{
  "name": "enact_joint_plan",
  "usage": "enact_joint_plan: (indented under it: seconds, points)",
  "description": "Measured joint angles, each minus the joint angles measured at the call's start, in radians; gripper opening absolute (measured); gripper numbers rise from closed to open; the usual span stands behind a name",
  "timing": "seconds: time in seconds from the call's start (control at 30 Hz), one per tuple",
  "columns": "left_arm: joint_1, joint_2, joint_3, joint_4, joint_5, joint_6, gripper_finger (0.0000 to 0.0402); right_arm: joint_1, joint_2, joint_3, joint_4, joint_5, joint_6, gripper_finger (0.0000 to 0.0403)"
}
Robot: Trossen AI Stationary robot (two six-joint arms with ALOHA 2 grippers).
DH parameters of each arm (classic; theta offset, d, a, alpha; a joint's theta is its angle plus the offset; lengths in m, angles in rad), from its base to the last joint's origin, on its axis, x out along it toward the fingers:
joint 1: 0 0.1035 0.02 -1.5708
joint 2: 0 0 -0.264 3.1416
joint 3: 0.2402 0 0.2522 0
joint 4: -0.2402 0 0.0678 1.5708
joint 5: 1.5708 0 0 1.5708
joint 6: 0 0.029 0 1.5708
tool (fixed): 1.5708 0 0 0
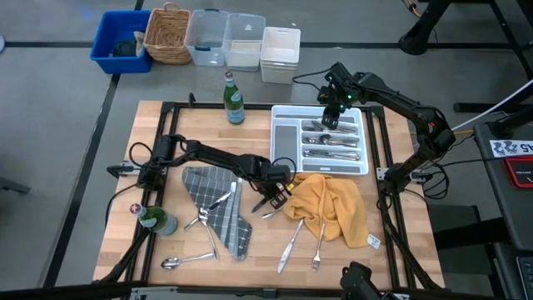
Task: Sort silverware
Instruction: Put the silver knife into the cutlery tray
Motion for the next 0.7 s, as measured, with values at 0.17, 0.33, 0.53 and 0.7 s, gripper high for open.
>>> enact_joint_plan:
  seconds: [0.17, 0.33, 0.53, 0.7]
  points:
    - [0.0, 0.0, 0.0, -0.002, -0.001, 0.056, 0.0043, 0.0, 0.0, 0.0, 0.0, 0.0, 0.0, 0.0115]
    - [0.0, 0.0, 0.0, -0.002, -0.001, 0.086, 0.007, 0.0, 0.0, 0.0, 0.002, 0.0, 0.0, 0.0115]
    - [0.0, 0.0, 0.0, 0.001, -0.068, 0.087, 0.0138, 0.0, 0.0, 0.0, 0.002, 0.0, 0.0, 0.0115]
    - [-0.003, 0.01, -0.004, 0.055, -0.107, 0.086, 0.0152, 0.0, 0.0, 0.0, 0.001, 0.0, 0.0, 0.0115]
